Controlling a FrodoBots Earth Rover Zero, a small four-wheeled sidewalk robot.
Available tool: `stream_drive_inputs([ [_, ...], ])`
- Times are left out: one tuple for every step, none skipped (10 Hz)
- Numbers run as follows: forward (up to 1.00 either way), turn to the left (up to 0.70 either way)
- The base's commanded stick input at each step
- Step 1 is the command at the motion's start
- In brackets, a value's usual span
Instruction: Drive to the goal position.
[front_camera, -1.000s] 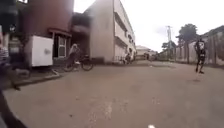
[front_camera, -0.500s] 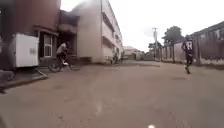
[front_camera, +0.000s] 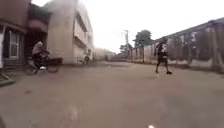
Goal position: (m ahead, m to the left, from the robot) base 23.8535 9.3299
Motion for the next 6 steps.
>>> stream_drive_inputs([
  [0.0,-0.61],
  [0.0,-0.18],
  [0.7,0.15],
  [0.7,0.12],
  [0.7,0.12],
  [0.7,0.1],
])
